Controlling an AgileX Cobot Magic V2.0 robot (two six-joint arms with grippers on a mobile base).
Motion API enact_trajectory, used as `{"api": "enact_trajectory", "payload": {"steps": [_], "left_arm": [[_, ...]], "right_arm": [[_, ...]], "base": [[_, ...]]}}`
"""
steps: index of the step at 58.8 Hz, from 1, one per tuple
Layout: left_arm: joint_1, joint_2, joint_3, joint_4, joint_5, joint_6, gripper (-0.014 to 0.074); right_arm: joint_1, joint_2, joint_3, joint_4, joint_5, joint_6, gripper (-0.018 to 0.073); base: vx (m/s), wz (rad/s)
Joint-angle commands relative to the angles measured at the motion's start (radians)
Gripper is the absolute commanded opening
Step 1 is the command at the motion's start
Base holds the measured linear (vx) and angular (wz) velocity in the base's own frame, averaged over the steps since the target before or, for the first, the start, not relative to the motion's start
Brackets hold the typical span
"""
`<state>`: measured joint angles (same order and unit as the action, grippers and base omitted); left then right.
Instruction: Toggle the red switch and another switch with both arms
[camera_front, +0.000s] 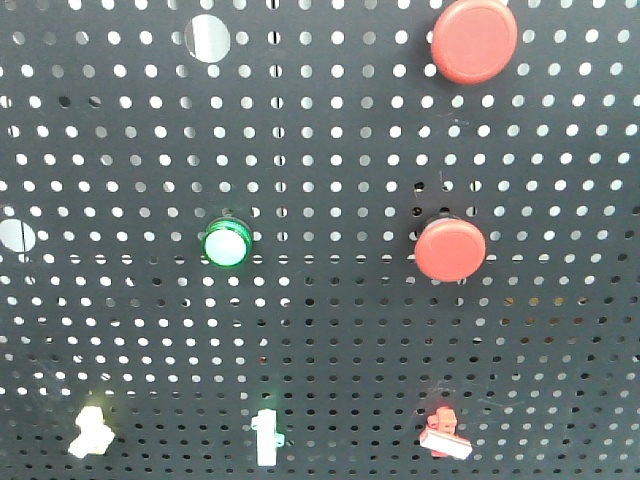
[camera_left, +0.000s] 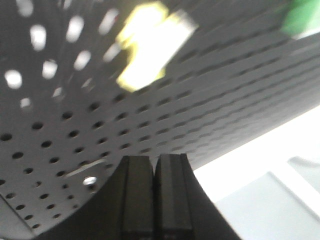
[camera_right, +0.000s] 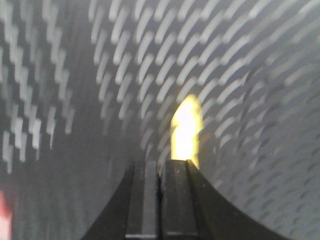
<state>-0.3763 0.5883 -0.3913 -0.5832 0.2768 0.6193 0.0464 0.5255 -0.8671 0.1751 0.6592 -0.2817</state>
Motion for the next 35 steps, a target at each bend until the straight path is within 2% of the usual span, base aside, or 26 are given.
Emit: {"api": "enact_trajectory", "payload": {"steps": [1, 8, 13, 18, 22, 29, 35], "left_arm": [[-0.006, -0.091, -0.028, -0.012, -0.011, -0.009, 0.0003], [-0.006, -0.189, -0.028, 0.006, 0.010, 0.008, 0.0003], [-0.006, -0.228, -0.028, 0.050, 0.019, 0.008, 0.0003], [-0.006, -0.245, -0.028, 0.105, 0.036, 0.007, 0.0003], [-0.006, -0.245, -0.028, 0.130, 0.049, 0.000, 0.0003], [-0.006, -0.245, -0.028, 0.135, 0.066, -0.002, 0.0003], [-0.006, -0.244, -0.017, 0.137, 0.058, -0.002, 0.0003]], "right_arm": [[-0.004, 0.055, -0.027, 0.197, -0.061, -0.213, -0.0006], [-0.004, 0.155, -0.027, 0.569, 0.002, -0.506, -0.0006], [0.011, 0.229, -0.004, 0.775, 0.084, -0.693, -0.0006], [0.061, 0.300, 0.050, 0.942, 0.096, -0.827, -0.0006], [0.112, 0.350, 0.094, 0.958, 0.035, -0.858, -0.0006], [0.154, 0.360, 0.097, 0.949, -0.044, -0.854, -0.0006], [0.190, 0.366, 0.099, 0.999, -0.082, -0.867, -0.0006]], "base": [[0.00, 0.00], [0.00, 0.00], [0.00, 0.00], [0.00, 0.00], [0.00, 0.00], [0.00, 0.00], [0.00, 0.00]]}}
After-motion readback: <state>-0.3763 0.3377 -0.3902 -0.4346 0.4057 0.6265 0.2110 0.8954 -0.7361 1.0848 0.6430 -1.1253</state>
